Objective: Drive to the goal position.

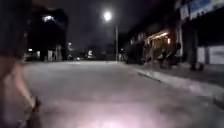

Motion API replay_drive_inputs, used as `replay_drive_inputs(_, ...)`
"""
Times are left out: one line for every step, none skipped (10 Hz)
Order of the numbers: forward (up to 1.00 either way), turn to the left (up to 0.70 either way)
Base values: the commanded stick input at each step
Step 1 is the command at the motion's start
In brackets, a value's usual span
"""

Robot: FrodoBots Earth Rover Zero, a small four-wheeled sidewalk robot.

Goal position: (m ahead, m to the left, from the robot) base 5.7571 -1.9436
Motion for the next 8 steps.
replay_drive_inputs(1.00,0.00)
replay_drive_inputs(1.00,0.00)
replay_drive_inputs(1.00,0.00)
replay_drive_inputs(1.00,0.00)
replay_drive_inputs(1.00,0.00)
replay_drive_inputs(1.00,0.00)
replay_drive_inputs(1.00,0.00)
replay_drive_inputs(1.00,0.00)
